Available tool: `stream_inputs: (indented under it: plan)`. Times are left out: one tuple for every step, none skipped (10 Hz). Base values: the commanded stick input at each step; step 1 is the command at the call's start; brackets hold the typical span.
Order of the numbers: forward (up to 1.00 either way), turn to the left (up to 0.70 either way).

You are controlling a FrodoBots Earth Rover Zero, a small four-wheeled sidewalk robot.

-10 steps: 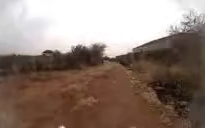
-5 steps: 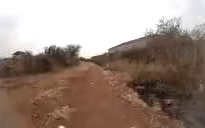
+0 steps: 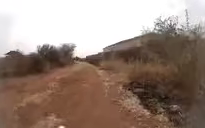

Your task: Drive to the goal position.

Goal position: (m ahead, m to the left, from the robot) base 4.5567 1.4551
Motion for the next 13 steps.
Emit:
stream_inputs:
  plan:
    - [0.50,0.00]
    - [0.50,0.00]
    - [0.50,0.00]
    - [0.50,0.10]
    - [0.50,0.27]
    - [0.50,0.50]
    - [0.50,0.47]
    - [0.50,0.29]
    - [0.50,0.00]
    - [0.50,0.00]
    - [0.50,0.00]
    - [0.50,0.00]
    - [0.50,0.00]
